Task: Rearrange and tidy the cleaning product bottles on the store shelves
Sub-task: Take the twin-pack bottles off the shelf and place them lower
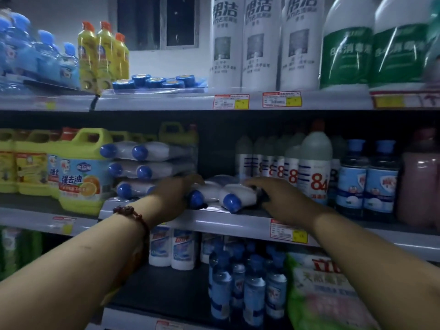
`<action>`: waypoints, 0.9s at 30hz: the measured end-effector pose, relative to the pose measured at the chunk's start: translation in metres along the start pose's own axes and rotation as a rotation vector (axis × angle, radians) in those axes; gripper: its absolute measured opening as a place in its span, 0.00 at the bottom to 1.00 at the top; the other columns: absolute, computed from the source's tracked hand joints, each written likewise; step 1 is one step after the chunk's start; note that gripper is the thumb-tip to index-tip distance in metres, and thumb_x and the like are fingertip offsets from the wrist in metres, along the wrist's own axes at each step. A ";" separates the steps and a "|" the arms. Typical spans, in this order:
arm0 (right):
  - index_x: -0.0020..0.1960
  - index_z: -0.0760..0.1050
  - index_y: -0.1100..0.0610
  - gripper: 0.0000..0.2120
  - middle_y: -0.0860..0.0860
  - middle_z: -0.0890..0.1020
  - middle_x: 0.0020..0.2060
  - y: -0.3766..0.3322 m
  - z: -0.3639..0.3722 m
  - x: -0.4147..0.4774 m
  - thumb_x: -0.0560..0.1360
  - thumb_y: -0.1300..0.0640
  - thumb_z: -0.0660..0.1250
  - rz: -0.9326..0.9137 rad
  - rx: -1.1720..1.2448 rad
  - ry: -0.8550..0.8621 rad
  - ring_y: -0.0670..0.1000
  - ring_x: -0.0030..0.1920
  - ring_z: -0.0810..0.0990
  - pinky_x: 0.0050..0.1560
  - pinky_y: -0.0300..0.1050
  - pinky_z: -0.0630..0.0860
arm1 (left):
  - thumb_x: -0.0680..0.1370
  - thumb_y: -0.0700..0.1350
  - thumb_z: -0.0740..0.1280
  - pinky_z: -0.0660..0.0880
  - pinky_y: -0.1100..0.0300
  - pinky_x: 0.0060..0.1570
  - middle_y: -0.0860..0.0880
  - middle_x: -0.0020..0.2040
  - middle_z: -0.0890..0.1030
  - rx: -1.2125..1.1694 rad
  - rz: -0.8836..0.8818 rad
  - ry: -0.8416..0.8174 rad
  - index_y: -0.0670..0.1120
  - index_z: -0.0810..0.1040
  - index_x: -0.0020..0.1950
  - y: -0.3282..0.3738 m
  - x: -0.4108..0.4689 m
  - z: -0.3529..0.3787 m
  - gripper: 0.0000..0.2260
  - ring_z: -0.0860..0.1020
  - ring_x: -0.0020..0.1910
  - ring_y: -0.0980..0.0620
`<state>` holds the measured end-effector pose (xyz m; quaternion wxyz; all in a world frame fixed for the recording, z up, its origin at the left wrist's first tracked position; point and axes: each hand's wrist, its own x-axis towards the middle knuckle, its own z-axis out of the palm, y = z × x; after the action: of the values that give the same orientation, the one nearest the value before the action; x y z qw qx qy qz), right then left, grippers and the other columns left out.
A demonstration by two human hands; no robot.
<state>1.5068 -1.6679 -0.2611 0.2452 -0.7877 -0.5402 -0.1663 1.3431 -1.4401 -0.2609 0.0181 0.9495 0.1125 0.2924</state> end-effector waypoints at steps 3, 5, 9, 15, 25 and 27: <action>0.68 0.75 0.48 0.28 0.49 0.80 0.63 0.002 0.002 0.009 0.71 0.67 0.68 -0.007 -0.024 -0.035 0.50 0.61 0.77 0.64 0.46 0.72 | 0.78 0.42 0.69 0.68 0.61 0.60 0.48 0.66 0.79 -0.008 -0.043 -0.009 0.51 0.73 0.71 -0.002 0.007 0.002 0.22 0.77 0.65 0.45; 0.71 0.72 0.45 0.28 0.49 0.77 0.66 -0.002 0.005 0.017 0.74 0.64 0.68 -0.038 -0.057 -0.081 0.50 0.64 0.76 0.64 0.42 0.70 | 0.77 0.39 0.70 0.65 0.65 0.56 0.46 0.67 0.78 -0.047 -0.071 0.003 0.48 0.73 0.71 -0.001 0.009 0.004 0.23 0.76 0.66 0.45; 0.75 0.66 0.42 0.31 0.47 0.74 0.70 0.003 0.011 0.027 0.75 0.60 0.68 -0.090 -0.071 -0.122 0.49 0.67 0.74 0.67 0.42 0.68 | 0.72 0.31 0.68 0.68 0.63 0.62 0.45 0.63 0.81 -0.194 -0.103 0.065 0.45 0.78 0.66 -0.004 0.010 0.010 0.23 0.77 0.65 0.44; 0.57 0.75 0.44 0.15 0.42 0.80 0.53 0.000 0.009 0.021 0.75 0.57 0.73 -0.157 0.191 0.142 0.44 0.53 0.79 0.57 0.47 0.76 | 0.69 0.30 0.76 0.75 0.71 0.38 0.51 0.41 0.83 -0.630 -0.276 0.246 0.48 0.82 0.48 0.014 0.006 0.011 0.15 0.79 0.41 0.54; 0.64 0.76 0.48 0.22 0.44 0.83 0.53 -0.042 -0.040 0.004 0.72 0.53 0.76 -0.141 0.375 0.335 0.44 0.52 0.81 0.54 0.42 0.78 | 0.70 0.39 0.78 0.82 0.56 0.50 0.46 0.50 0.86 -1.031 -0.191 0.262 0.42 0.79 0.58 0.038 -0.004 -0.038 0.19 0.85 0.49 0.49; 0.62 0.77 0.49 0.20 0.45 0.83 0.51 -0.056 -0.054 -0.001 0.72 0.53 0.77 -0.168 0.377 0.375 0.44 0.50 0.81 0.51 0.39 0.78 | 0.71 0.38 0.76 0.82 0.58 0.47 0.45 0.52 0.85 -1.087 -0.150 0.256 0.41 0.77 0.61 0.042 -0.011 -0.051 0.20 0.85 0.52 0.48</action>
<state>1.4545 -1.6829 -0.2061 0.4684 -0.6360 -0.5703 -0.2256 1.3140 -1.4849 -0.2207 0.5115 0.7501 0.0141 0.4189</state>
